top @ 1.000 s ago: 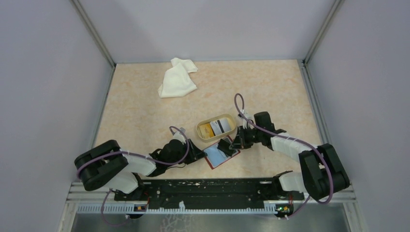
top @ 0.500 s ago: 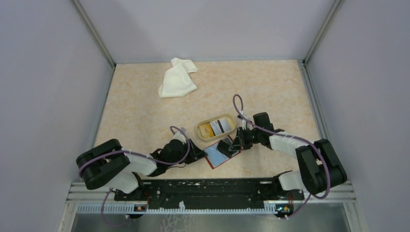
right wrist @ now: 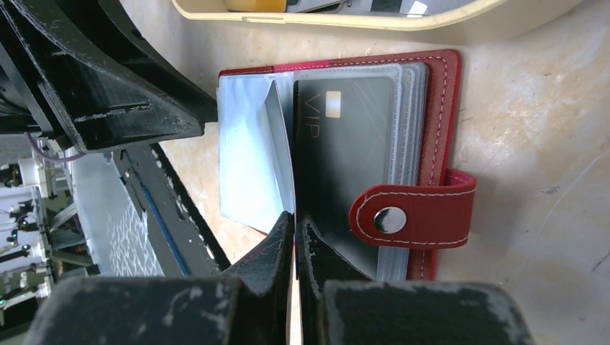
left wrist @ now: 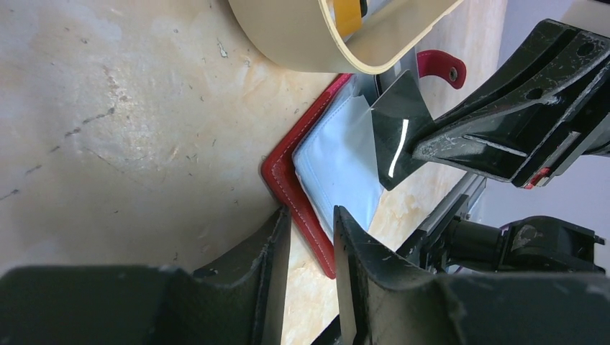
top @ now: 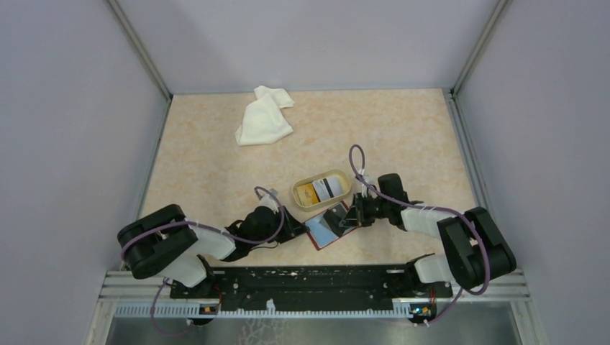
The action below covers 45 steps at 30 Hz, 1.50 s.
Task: Put the credit cards into the card holder
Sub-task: Insert the credit card into the card holder.
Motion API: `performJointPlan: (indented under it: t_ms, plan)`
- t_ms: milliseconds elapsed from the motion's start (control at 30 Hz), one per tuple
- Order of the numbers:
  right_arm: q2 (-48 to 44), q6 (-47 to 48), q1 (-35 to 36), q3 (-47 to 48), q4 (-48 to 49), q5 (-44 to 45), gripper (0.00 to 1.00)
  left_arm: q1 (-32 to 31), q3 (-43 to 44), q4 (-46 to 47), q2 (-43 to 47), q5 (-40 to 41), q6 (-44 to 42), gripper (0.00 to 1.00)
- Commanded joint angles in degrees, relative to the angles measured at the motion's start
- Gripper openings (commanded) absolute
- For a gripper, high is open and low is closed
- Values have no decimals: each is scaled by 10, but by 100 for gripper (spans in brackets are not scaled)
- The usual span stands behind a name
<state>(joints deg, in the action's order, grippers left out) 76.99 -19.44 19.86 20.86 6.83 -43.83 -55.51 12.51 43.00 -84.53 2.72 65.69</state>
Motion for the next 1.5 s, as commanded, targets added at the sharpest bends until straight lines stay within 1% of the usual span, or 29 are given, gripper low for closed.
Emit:
performJointPlan:
  t_ms: [0, 200, 433, 567, 867, 967, 1033, 1467]
  plan:
    - [2, -16, 8, -13, 47, 26, 0, -2, 2, -20, -22, -4, -14, 35]
    - [18, -27, 23, -8, 52, 42, 0, -2, 5, -2, -40, -13, -10, 34]
    - [16, -67, 34, -16, 62, 82, 0, -2, 4, 8, -49, -19, -7, 33]
    - [8, -82, 47, -27, 77, 83, 1, -2, 3, 8, -48, -19, -7, 32]
    - [8, -87, 61, -39, 97, 57, 9, -2, -1, 12, -46, -18, -7, 32]
    - [5, -85, 61, -42, 97, 49, 12, -2, -1, 13, -46, -21, -7, 32]
    - [2, -83, 61, -41, 95, 46, 16, -2, -1, 13, -44, -22, -7, 32]
    - [-29, -13, 61, 3, 34, 54, 29, -2, -2, 3, -21, -21, -13, 33]
